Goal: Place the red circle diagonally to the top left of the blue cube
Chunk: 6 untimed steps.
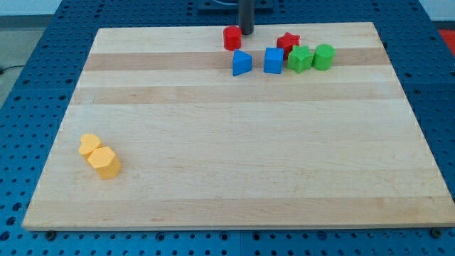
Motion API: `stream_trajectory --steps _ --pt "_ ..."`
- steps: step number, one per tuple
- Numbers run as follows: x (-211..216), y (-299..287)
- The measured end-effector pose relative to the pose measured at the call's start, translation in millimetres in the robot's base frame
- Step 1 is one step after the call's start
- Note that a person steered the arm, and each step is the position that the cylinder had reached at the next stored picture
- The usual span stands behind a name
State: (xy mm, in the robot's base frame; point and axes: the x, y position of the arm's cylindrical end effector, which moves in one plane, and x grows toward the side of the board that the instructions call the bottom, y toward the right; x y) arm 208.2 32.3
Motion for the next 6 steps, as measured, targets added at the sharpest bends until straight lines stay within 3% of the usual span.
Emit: stream_trajectory --steps 3,4,6 --pt "31 -68" --pt "36 -45" --pt "52 -74"
